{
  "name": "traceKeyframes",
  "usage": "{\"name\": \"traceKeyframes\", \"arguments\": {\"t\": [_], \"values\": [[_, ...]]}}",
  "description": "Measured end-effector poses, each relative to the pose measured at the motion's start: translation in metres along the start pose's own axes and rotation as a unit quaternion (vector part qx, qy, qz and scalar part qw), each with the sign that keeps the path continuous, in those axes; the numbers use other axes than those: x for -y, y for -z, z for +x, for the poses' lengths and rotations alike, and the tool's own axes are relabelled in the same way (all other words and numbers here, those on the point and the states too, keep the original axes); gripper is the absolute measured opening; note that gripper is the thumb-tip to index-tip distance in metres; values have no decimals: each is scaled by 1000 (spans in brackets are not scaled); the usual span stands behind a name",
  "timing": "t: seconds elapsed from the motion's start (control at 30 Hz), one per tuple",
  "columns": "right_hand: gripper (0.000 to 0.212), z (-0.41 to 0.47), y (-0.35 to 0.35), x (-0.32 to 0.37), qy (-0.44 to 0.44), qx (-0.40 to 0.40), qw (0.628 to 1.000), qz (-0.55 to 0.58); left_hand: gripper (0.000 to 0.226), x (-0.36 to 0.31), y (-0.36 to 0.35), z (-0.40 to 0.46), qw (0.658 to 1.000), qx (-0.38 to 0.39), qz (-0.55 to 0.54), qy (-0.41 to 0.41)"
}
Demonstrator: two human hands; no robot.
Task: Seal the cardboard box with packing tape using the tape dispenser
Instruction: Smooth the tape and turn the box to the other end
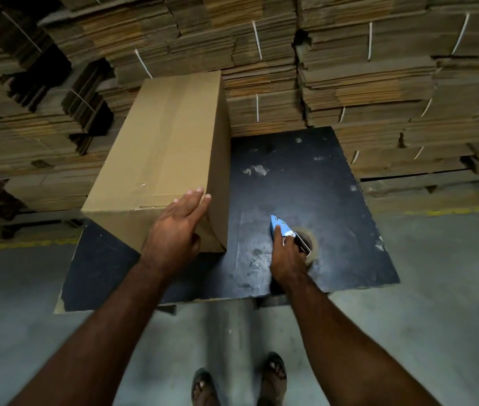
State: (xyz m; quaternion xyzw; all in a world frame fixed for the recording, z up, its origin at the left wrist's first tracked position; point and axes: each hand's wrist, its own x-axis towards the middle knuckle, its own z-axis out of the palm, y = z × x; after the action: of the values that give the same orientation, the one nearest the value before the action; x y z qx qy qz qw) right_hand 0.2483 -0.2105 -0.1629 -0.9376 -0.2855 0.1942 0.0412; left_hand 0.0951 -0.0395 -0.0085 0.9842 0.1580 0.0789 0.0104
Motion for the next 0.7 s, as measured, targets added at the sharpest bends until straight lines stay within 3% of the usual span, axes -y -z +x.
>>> {"name": "traceKeyframes", "arguments": {"t": [0.2,0.37,0.47,0.53,0.6,0.67,0.7], "values": [[75,-2,18,-4,7,20,999,33,93,0,0,0,1000,-7,8,4],[51,-11,69,14,-9,-58,996,68,87,-1,-5,-4,999,-10,37,-1],[51,-11,107,38,33,-108,985,129,78,-7,5,-5,999,7,34,1],[51,-14,131,60,86,-174,964,183,72,-7,12,-5,999,44,19,8],[49,-21,151,85,155,-251,918,266,72,0,18,-8,997,65,-44,6],[50,-31,168,114,219,-320,860,333,67,10,23,-18,988,30,-149,4],[50,-36,174,128,244,-340,839,349,59,16,24,-27,978,-27,-204,21]]}}
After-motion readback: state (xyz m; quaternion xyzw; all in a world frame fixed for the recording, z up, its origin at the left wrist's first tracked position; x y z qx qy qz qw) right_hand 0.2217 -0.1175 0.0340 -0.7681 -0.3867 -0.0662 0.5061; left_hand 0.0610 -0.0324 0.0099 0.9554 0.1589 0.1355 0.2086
